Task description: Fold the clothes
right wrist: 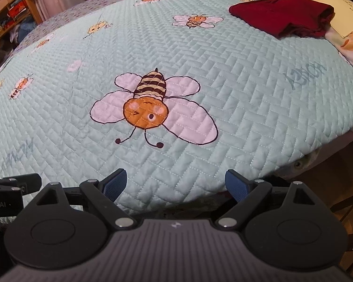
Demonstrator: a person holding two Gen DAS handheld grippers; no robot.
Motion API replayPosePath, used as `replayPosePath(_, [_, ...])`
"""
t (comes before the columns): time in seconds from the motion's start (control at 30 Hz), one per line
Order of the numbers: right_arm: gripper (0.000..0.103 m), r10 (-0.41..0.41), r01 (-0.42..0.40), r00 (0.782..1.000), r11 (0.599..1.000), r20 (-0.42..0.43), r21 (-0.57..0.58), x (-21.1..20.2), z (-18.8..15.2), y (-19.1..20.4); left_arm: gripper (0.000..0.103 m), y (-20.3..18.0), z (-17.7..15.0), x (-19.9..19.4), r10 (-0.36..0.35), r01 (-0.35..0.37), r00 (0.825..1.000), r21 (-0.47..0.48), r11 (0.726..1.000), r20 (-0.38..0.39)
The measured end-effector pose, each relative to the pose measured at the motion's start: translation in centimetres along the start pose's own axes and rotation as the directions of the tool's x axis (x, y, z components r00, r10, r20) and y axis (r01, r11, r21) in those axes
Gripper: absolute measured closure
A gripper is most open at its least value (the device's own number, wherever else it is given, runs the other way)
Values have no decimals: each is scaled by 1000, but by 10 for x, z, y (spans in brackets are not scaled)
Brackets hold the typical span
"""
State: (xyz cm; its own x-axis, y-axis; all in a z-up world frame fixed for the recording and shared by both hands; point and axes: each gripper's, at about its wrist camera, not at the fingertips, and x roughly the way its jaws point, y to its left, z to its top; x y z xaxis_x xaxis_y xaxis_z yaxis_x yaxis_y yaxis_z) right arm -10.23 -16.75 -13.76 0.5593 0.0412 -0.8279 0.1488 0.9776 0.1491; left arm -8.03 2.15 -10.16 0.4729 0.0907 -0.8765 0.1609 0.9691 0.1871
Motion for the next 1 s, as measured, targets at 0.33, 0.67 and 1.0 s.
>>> replayPosePath(0.33, [12, -32, 31, 999, 998, -20, -61, 3, -2, 8, 1, 2, -1, 3, 20, -20, 1000, -1, 1000, -15])
replayPosePath(0.67, [12, -48, 44, 998, 995, -44, -94, 7, -5, 14, 1, 3, -2, 1, 17, -17, 1000, -2, 1000, -5])
replayPosePath(1.0, [12, -49, 44, 997, 994, -51, -98, 8, -7, 15, 1, 2, -2, 1, 9, -9, 1000, 4, 1000, -1])
